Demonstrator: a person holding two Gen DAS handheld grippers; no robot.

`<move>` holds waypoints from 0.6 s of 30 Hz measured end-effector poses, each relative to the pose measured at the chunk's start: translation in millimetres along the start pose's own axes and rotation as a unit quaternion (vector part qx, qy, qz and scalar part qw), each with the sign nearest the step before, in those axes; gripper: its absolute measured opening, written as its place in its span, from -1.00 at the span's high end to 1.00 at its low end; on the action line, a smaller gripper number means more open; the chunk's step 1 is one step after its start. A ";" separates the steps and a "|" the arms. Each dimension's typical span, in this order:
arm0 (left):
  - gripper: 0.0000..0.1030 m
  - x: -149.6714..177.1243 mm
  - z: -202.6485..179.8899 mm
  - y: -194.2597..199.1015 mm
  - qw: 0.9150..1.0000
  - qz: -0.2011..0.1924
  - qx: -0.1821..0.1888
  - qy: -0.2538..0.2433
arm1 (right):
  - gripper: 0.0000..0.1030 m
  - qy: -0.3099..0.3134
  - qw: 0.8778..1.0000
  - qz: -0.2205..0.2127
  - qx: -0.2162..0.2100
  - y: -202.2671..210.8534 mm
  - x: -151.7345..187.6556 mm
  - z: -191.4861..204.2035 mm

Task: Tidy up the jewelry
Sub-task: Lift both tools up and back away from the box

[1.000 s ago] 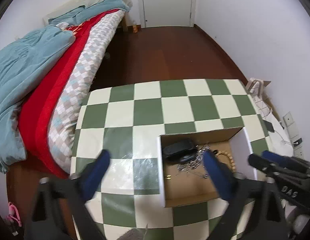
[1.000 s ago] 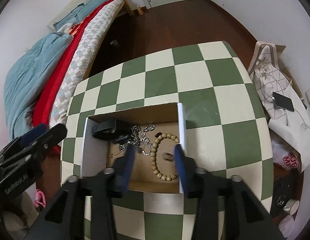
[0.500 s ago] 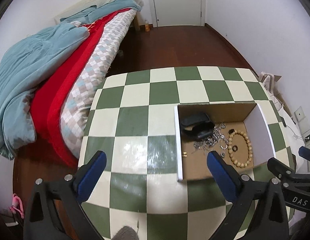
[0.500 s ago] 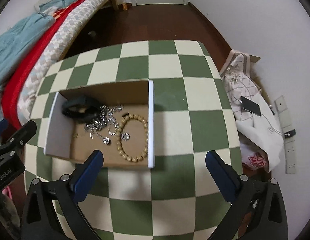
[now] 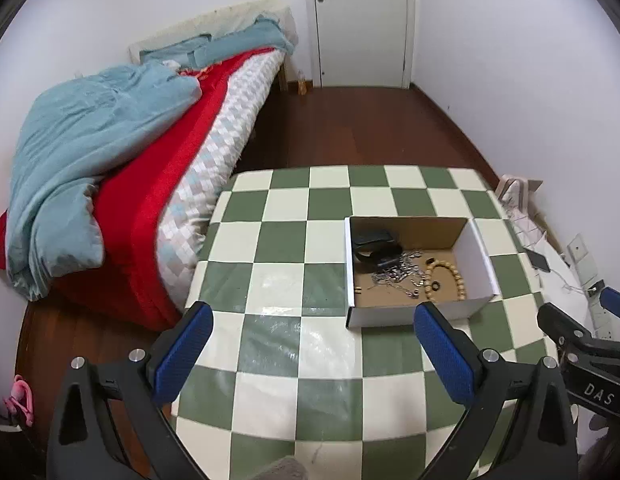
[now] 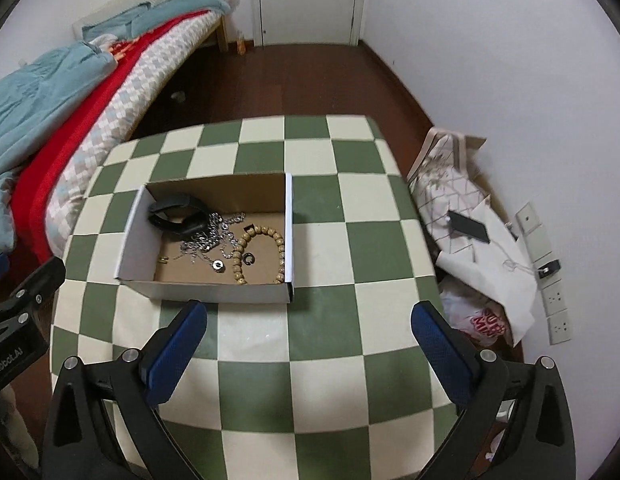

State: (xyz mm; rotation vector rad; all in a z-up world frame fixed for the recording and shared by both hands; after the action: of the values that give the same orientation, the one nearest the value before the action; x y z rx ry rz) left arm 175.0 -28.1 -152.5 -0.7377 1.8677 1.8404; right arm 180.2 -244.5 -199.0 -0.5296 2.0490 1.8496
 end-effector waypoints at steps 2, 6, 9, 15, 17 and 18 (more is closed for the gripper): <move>-0.99 1.3 -0.1 16.3 1.000 -0.010 0.004 -0.003 | -1.00 0.000 1.000 -0.013 0.002 17.5 2.6 0.5; -0.99 1.2 2.5 48.6 1.000 -0.029 0.009 0.001 | -1.00 -0.004 0.999 -0.037 0.004 52.0 8.2 -0.3; -0.99 1.3 2.0 74.9 0.999 -0.043 0.017 -0.001 | -1.00 -0.006 0.999 -0.054 0.005 78.3 13.6 -0.9; -0.99 2.7 1.9 117.4 0.998 -0.061 0.034 0.000 | -1.00 -0.004 0.996 -0.086 0.014 134.5 27.4 -3.1; -0.99 3.9 3.7 131.8 0.997 -0.068 0.039 0.002 | -1.00 -0.005 0.995 -0.097 0.014 152.1 30.3 -3.9; -0.99 5.7 3.7 138.5 0.997 -0.069 0.041 0.004 | -1.00 -0.004 0.995 -0.103 0.016 161.5 32.2 -4.5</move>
State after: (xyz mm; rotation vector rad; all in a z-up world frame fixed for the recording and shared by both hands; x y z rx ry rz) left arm 83.0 -26.8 -48.7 -0.8258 1.8366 1.6672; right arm 74.4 -236.5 -73.1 -0.6951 1.9350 1.6949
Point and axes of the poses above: each gripper's, at about its wrist camera, not at the fingertips, and y roughly against the way its jaws point, z to its left, x to its underside, the point moved 10 cm from there along -y, roughly the way its jaws point, and after that the axes turned 8 degrees about y, right-handed, at the moved point
